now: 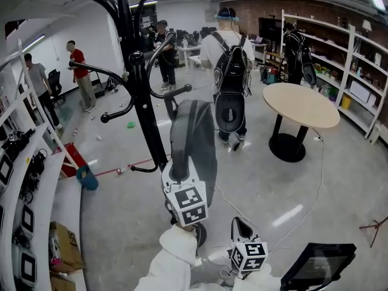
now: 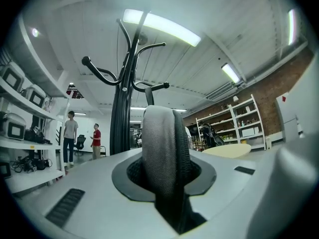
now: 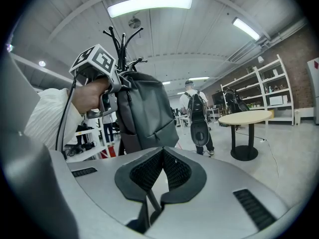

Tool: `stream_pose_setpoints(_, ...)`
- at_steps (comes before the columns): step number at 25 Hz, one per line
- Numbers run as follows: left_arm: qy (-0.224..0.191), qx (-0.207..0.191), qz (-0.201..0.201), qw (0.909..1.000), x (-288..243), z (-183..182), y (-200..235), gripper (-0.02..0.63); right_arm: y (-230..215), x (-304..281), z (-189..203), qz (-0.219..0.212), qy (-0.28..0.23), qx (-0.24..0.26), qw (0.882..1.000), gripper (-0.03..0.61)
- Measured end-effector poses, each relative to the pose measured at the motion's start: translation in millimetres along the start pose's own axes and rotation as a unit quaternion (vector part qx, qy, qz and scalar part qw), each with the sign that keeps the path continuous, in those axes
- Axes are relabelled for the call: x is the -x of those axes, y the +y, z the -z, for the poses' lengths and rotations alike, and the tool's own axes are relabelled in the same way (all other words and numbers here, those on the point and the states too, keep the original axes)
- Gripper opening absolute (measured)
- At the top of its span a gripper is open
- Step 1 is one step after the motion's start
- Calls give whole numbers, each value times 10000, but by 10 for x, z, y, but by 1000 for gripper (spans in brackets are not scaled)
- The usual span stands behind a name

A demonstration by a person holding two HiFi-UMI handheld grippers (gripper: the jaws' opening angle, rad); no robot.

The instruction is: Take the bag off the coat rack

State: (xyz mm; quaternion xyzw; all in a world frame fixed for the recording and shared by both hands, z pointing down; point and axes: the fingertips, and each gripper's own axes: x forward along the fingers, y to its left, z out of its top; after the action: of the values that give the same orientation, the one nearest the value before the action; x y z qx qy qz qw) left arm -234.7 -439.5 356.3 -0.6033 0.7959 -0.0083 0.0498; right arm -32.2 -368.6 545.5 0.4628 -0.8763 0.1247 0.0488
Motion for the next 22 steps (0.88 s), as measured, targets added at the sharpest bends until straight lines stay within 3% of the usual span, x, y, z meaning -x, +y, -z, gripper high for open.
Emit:
stream_pose_setpoints(11, -480, 434, 106, 9979, 76, -304, 4, 86, -64, 46, -62, 72, -54, 30, 10000, 11)
stream_pose_setpoints(22, -813, 405, 210, 9956, 87, -657, -89, 83, -174, 78, -80, 178, -145, -29, 9997, 11)
